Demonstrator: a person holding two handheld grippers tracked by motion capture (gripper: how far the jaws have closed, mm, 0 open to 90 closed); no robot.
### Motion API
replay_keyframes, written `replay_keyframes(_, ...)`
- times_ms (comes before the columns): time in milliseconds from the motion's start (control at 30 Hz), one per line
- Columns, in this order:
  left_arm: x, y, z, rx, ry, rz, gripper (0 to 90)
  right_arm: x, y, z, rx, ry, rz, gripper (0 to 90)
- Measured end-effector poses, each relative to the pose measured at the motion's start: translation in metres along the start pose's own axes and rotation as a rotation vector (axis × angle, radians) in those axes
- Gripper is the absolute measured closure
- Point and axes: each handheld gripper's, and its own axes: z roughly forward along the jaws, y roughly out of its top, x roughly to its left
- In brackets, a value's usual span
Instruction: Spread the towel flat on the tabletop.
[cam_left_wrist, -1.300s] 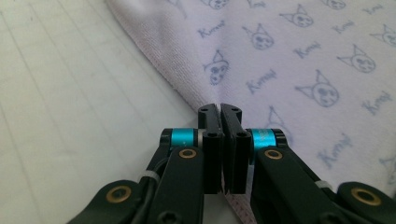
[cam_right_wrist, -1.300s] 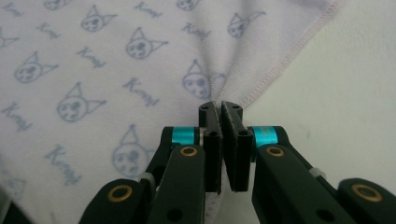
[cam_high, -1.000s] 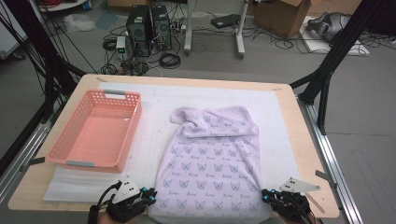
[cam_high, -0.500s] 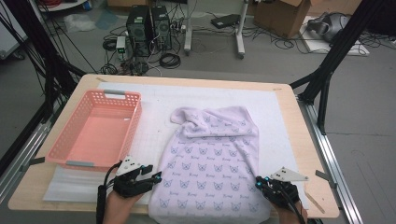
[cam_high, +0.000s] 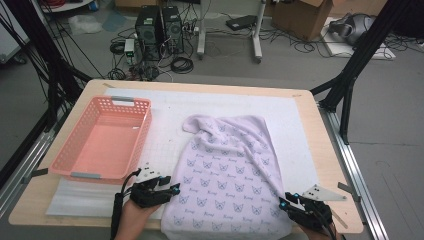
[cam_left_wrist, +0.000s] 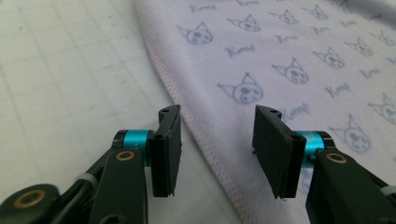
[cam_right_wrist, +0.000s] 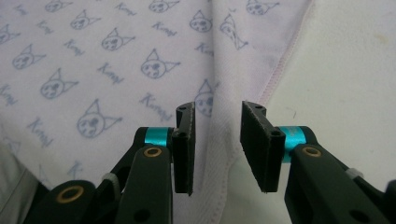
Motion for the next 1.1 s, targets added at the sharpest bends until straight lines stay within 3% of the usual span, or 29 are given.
replay_keyframes(33,-0.004,0.0,0.0,0.008,0.048,0.043,62.3,0.001,0.0,0.001,0.006,-0.008,-0.003,65.1)
replay_keyframes(67,-0.005,0.0,0.0,0.01,0.05,0.072,72.2,0.0,0.001,0.002,0.003,-0.013,-0.007,65.1)
replay_keyframes(100,-0.007,0.0,-0.001,0.014,0.038,0.073,86.3,0.0,0.001,0.002,0.003,-0.017,-0.003,65.1)
replay_keyframes(200,-0.01,-0.004,-0.01,0.034,0.061,0.09,87.5,-0.001,0.0,0.003,0.003,-0.023,0.003,65.0)
replay_keyframes(300,-0.013,-0.016,-0.029,0.044,0.05,0.064,87.5,-0.003,-0.001,0.002,-0.005,-0.034,0.013,65.0)
replay_keyframes(433,-0.024,-0.034,-0.05,0.046,0.039,0.083,87.3,-0.008,0.001,0.004,-0.013,-0.054,0.037,63.2)
replay_keyframes(533,-0.024,-0.035,-0.052,0.019,0.026,0.069,84.5,-0.009,0.004,0.011,-0.015,-0.047,0.067,59.3)
replay_keyframes(633,-0.019,-0.033,-0.049,-0.012,0.009,0.032,68.6,-0.005,0.007,0.023,0.016,-0.059,0.05,58.9)
replay_keyframes(700,-0.015,-0.03,-0.046,-0.03,0.014,0.023,61.3,-0.003,0.008,0.024,0.009,-0.085,0.026,68.3)
replay_keyframes(733,-0.013,-0.028,-0.045,-0.043,0.013,0.018,59.6,-0.003,0.008,0.023,0.01,-0.086,0.025,86.8)
replay_keyframes(867,-0.002,-0.017,-0.042,-0.097,0.014,-0.014,52.1,-0.001,0.008,0.016,0.052,-0.108,-0.024,88.1)
replay_keyframes(933,0.002,-0.012,-0.04,-0.112,0.003,-0.027,50.6,-0.002,0.002,0.003,0.078,-0.124,-0.024,88.2)
replay_keyframes(1000,0.006,-0.008,-0.036,-0.121,-0.009,-0.039,49.7,-0.002,-0.003,-0.007,0.118,-0.158,-0.059,88.2)
replay_keyframes(1100,0.009,-0.001,-0.028,-0.132,-0.016,-0.051,49.1,-0.004,-0.005,-0.012,0.124,-0.142,-0.054,83.3)
